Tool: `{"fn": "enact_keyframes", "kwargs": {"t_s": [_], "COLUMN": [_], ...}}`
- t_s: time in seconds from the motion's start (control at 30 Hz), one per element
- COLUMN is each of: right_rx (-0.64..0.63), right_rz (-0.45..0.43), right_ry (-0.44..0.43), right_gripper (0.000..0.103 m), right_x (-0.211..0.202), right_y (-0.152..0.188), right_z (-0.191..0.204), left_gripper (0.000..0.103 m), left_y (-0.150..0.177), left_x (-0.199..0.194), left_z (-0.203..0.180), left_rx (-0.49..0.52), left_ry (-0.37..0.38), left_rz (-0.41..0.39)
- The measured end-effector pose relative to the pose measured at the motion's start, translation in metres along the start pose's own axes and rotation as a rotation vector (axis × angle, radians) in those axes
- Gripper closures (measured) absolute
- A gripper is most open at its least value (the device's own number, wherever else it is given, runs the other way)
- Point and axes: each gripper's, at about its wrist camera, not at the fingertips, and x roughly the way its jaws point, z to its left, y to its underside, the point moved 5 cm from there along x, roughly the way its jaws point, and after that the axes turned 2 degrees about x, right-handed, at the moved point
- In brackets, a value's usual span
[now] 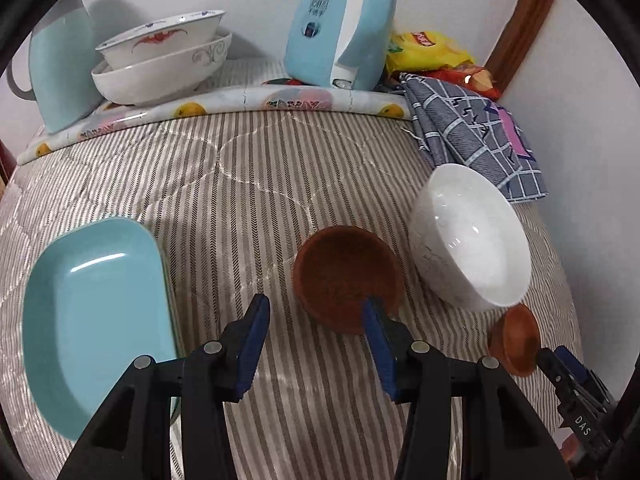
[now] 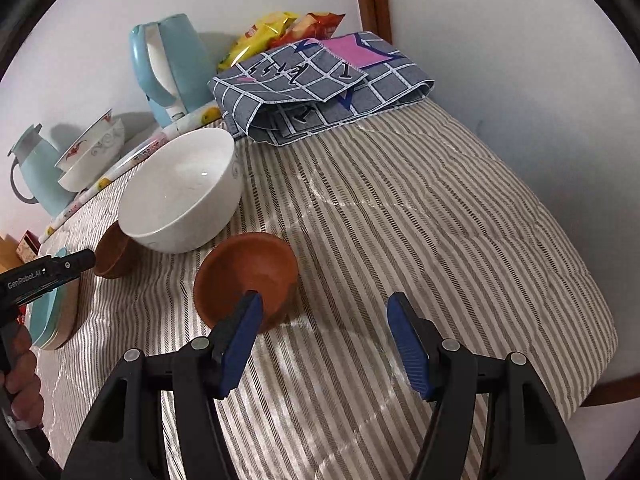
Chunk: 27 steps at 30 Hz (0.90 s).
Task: Organize plates and bowls
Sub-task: 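Move both open grippers toward the two small brown clay bowls, then close the left gripper on one brown bowl rim while the right gripper grasps the other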
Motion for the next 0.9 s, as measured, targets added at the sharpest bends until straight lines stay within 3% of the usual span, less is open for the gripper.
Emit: {"fn": "enact_keyframes", "kwargs": {"t_s": [0.2, 0.37, 0.53, 0.8, 0.9], "right_rx": [0.003, 0.014, 0.014, 0.007, 0.002], "right_rz": [0.022, 0.036, 0.047, 0.040, 0.039], "right_ry": [-0.020, -0.047, -0.053, -0.047, -0.050], "right_gripper": [0.041, 0.054, 0.060, 0.069, 0.078], "right_x": [0.015, 0.024, 0.031, 0.036, 0.037], "right_y": [-0.004, -0.004, -0.004, -0.006, -0.006], "right_z": [0.005, 0.009, 0.012, 0.012, 0.014], "left_gripper": [0.057, 0.057, 0.058, 0.072, 0.078], "left_y": [-0.005, -0.007, -0.010, -0.013, -0.014], "left_x": [0.016, 0.025, 0.032, 0.042, 0.045], "left_z": [0.005, 0.002, 0.003, 0.005, 0.002], "left_rx": [-0.029, -0.011, -0.014, -0.018, -0.006], "left_ry": [0.001, -0.010, -0.018, 0.004, 0.006], "left_rz": [0.025, 0.037, 0.043, 0.053, 0.052]}}
